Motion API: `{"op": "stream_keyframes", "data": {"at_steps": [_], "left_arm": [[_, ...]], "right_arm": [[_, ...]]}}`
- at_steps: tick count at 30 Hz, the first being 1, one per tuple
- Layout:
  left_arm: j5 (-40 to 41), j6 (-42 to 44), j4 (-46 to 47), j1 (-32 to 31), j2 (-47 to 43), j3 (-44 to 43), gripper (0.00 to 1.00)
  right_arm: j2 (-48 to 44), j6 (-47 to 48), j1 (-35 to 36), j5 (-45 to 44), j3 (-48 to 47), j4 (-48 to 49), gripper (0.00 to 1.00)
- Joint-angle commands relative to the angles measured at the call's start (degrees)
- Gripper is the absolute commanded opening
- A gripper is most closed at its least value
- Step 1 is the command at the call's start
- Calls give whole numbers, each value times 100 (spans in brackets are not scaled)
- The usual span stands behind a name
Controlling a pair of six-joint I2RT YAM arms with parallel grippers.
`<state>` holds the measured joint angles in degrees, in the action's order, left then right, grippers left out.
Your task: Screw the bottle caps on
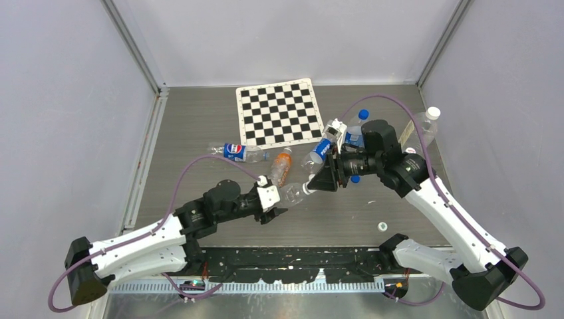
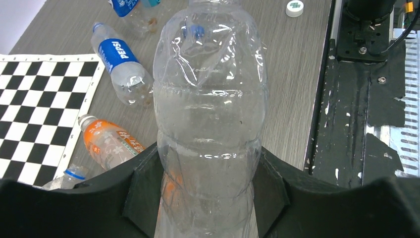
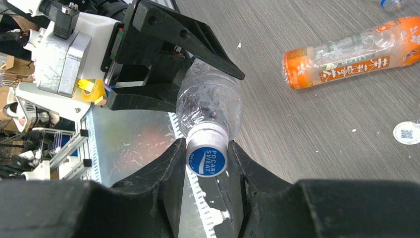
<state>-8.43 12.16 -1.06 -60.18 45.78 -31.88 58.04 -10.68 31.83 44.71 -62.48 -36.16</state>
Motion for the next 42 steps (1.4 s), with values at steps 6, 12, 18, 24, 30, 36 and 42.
{"op": "stream_keyframes", "data": {"at_steps": [6, 12, 18, 24, 30, 36, 42], "left_arm": [[-310, 52, 549, 44, -21, -334, 34], [-751, -193, 956, 325, 37, -233, 33], [-876, -295, 1530, 490, 189, -137, 31], [-554, -45, 2453, 490, 464, 92, 29], [-244, 297, 2887, 490, 732, 120, 28], [139, 519, 3155, 473, 946, 98, 27], [441, 869, 3555, 366, 1222, 149, 27]], "right_arm": [[112, 190, 202, 185, -144, -40, 1], [236, 206, 217, 266, -150, -74, 1], [471, 203, 256, 31, -314, -385, 1], [580, -613, 262, -383, -212, 51, 0], [770, -1364, 262, -1082, -184, 31, 0], [950, -2050, 262, -1763, -231, -152, 0], [996, -3476, 262, -2197, -106, 144, 1]]}}
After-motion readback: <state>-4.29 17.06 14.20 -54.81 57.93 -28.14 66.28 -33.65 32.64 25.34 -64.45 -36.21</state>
